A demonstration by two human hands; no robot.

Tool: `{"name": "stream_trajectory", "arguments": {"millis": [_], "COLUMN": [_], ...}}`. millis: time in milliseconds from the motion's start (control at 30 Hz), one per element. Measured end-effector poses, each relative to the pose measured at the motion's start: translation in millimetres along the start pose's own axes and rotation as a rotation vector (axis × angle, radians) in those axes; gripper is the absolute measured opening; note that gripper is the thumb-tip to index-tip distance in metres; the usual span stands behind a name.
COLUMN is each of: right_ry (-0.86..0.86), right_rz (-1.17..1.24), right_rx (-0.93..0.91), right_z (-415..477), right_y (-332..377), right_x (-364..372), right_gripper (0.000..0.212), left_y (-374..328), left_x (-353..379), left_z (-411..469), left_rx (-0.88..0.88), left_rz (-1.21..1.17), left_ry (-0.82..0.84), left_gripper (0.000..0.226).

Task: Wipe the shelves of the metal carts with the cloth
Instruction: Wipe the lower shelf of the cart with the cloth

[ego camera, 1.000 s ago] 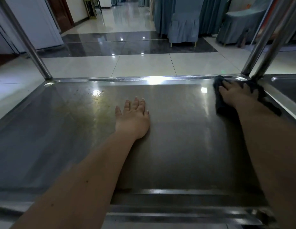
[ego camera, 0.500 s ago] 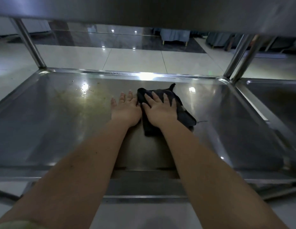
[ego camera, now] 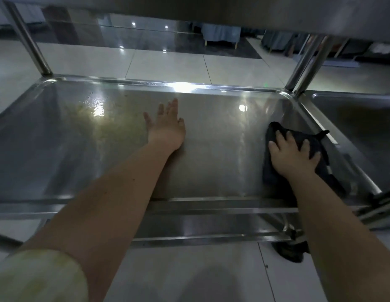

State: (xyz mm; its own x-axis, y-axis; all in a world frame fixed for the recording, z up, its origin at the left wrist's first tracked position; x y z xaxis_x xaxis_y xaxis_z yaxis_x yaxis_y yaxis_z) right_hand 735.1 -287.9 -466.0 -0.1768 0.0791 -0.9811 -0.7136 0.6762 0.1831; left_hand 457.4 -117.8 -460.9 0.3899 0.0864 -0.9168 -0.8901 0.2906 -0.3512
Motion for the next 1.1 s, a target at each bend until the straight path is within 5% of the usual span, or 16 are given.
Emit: {"name": "stream_trajectory", "arguments": {"millis": [100,300,400,467,667,800,967,1100], "right_ry": [-0.014,0.11,0.037,-0.073,0.0,-0.028,-0.013,-0.003], "right_rz": [-0.032,0.042,0.262,0.231,0.125,0.02,-0.068,-0.096], "right_rx": [-0.195,-0.595,-0.561,-0.502,-0.517,-0.54,-0.523,-0.504], "right_z": [-41.3,-142.2,-116.4,-86.8,-59.0,-58.9,-62.9,-65.6], "right_y": [80.0,219.6,194.8,157.4,115.6,114.5,116.4,120.1], "right_x": [18.8,54.8,28.5,11.3,25.9,32.8,36.4,36.8], "right_gripper": [0.056,0.053,0.048,0.044,0.044,0.049,0.056,0.058], "left_y": [-1.9,19.7,18.0,-6.1,-58.1,4.7,130.6,144.2], "left_x": [-26.8,-51.9,-63.0,-52.1,7.1,-9.3,-52.1,-52.8], "left_z": [-13.1,-42.1,-62.7,-77.8,-125.6,-97.2,-62.1,-52.4], "left_rx": [0.07,-0.069,-0.079,0.003,0.036,0.03,-0.179,-0.252], "left_rz": [-0.169,-0.322,-0.361,-0.224,0.179,0.243,0.312,0.304], "left_ry": [-0.194,-0.069,-0.043,0.037,0.222,0.133,0.13,0.18], "left_gripper": [0.051,0.044,0.041,0.043,0.068,0.065,0.062,0.059]}}
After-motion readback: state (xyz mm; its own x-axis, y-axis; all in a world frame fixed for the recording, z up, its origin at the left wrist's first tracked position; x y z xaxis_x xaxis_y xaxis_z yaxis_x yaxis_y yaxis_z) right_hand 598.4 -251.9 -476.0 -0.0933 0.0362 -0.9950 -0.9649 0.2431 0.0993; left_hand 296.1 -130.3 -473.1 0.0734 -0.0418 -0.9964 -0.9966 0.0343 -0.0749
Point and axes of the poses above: each hand's wrist, its own z-axis towards the middle knuckle, its own x-axis out of the palm, y = z × x, the point moved 7 cm from there along z, towards the middle knuckle, and after that the axes turned 4 degrees about -y, right-handed, at the moved point
